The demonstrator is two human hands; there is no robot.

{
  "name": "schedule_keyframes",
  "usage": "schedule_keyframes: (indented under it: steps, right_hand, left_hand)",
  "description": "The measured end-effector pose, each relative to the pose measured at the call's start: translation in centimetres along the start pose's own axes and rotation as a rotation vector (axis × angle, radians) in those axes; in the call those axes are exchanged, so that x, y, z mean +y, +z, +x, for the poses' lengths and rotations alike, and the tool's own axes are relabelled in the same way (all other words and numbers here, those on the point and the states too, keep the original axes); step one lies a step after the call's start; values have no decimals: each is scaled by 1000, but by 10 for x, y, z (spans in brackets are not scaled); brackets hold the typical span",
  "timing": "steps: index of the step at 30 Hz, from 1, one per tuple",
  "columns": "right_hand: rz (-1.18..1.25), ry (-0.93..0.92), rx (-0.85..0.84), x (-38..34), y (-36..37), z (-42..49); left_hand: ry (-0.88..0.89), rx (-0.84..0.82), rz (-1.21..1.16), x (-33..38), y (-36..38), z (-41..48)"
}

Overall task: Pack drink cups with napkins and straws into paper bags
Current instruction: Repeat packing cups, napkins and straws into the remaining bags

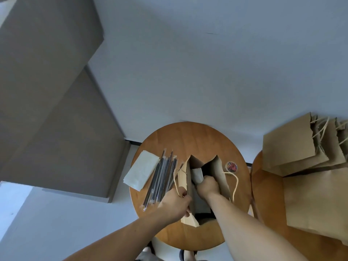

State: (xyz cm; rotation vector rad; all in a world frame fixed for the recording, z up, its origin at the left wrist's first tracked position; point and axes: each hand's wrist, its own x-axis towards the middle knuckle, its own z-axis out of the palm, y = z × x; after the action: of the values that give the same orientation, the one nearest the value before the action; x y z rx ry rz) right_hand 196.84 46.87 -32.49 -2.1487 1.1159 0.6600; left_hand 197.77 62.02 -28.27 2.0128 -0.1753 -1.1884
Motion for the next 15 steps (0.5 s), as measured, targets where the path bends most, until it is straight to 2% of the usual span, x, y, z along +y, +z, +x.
schedule_keyframes:
  steps: [5,9,15]
  right_hand:
    - [-12,-14,-4,4,19,5]
    - [-142,-95,22,5,23,2]
    - [-297,-115,19,0,16,-12]
  left_hand:
    - [-15,35,-16,-8,-3,0]
    - [-13,26,5,-8,-5,1]
    - [-19,57,19,-4,-11,1]
